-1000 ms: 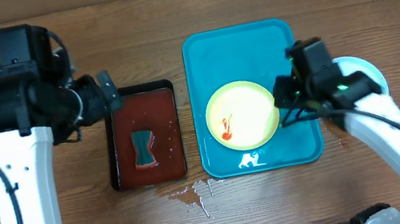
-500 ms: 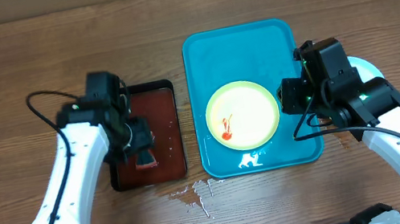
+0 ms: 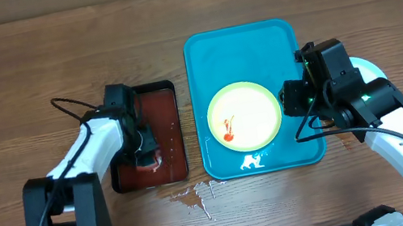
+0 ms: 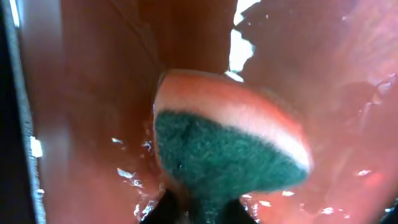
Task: Clean dirty plates on tray and stack at the side
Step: 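Grasp the sponge in the basin with the left gripper and lift it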
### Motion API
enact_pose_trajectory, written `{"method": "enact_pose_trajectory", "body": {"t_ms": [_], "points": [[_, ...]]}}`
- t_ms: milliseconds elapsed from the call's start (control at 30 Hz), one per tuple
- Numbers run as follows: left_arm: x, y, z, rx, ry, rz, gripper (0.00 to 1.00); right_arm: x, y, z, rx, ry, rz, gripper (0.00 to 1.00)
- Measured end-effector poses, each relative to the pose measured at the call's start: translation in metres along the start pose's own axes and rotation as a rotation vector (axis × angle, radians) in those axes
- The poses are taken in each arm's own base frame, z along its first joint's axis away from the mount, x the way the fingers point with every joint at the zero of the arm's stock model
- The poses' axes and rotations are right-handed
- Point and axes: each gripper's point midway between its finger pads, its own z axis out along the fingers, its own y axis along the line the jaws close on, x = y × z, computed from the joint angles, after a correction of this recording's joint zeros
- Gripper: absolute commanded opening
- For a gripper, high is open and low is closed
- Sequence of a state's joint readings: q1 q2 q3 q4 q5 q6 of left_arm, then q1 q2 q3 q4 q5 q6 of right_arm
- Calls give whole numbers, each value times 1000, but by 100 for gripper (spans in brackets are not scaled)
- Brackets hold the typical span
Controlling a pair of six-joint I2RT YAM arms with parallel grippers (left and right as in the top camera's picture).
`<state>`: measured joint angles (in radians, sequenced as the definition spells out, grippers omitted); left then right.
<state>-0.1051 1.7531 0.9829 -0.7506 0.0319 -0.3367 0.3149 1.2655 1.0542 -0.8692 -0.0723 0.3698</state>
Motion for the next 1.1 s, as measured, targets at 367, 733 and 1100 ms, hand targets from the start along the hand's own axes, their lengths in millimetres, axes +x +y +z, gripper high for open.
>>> {"method": "enact_pose_trajectory", "body": {"t_ms": [367,733,1100], "points": [[14,2,-32,-38,138,-3,4,-4,-14,-1,45,-13,65,33],[-25,-24,-115,43,65,77,4,-22,-65,-7,112,-50,200,39],[-25,-24,-116,43,69,79,4,-3,-66,42,86,124,145,39]]}}
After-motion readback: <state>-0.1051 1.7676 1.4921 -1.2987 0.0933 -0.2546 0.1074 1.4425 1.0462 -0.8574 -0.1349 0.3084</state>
